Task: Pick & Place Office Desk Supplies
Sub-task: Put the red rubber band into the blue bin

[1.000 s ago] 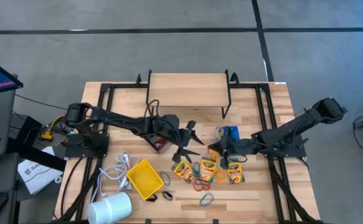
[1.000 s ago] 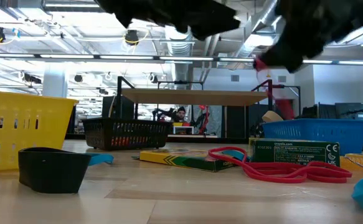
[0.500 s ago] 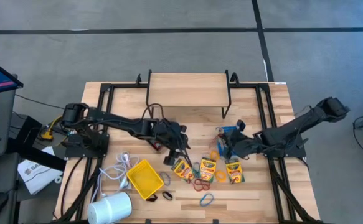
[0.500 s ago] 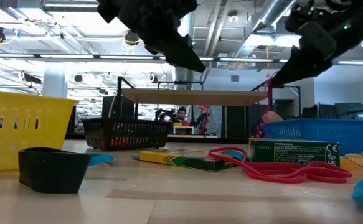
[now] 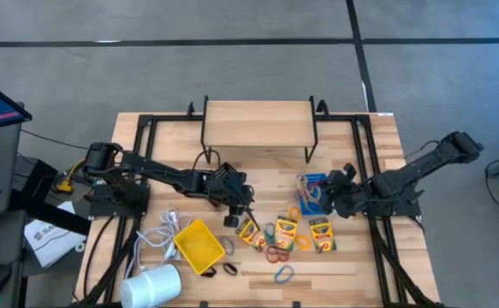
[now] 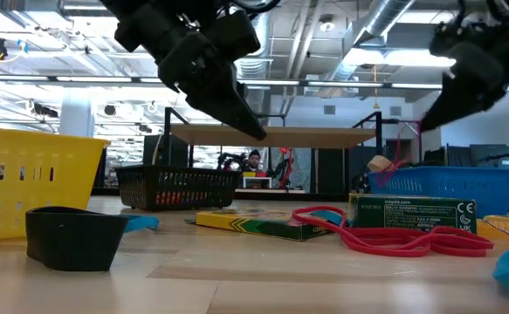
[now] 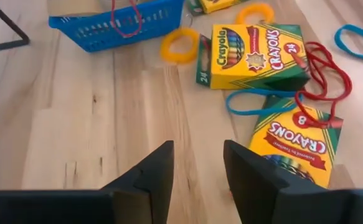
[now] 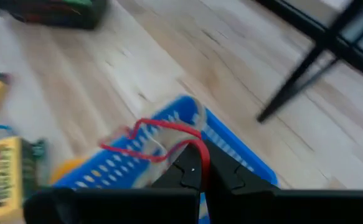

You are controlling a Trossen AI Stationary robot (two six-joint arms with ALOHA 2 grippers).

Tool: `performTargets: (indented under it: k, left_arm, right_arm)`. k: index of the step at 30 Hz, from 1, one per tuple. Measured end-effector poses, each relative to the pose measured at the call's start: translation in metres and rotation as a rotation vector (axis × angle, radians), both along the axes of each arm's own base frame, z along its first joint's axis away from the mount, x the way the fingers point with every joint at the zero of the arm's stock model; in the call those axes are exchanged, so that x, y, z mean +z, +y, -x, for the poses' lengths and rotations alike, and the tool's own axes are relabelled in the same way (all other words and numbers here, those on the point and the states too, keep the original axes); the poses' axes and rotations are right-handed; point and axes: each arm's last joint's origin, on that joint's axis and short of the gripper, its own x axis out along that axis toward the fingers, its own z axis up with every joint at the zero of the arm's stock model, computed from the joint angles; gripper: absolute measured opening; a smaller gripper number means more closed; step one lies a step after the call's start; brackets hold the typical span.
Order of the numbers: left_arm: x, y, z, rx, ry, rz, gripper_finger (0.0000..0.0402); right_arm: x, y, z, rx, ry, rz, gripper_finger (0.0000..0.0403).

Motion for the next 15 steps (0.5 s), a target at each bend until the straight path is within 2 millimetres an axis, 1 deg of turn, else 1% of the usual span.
performTargets:
  k: [4,10,15]
  left_arm:
    - [-0.001,-0.003,0.001,-0.008,0.000,0.001,0.0126]
    - [0.003,-0.003,-0.003,0.000,-0.053,0.016,0.0120]
    - [0.007,-0.004,-0.005,0.005,-0.098,0.029,0.0121]
  right_arm:
    - [-0.007,-0.002,0.000,-0.028,0.069,-0.022,0.0000]
    - [-0.017,-0.006,-0.002,-0.042,0.187,-0.084,0.0000]
    - [-0.024,-0.007,-0.003,-0.078,0.258,-0.095,0.0000]
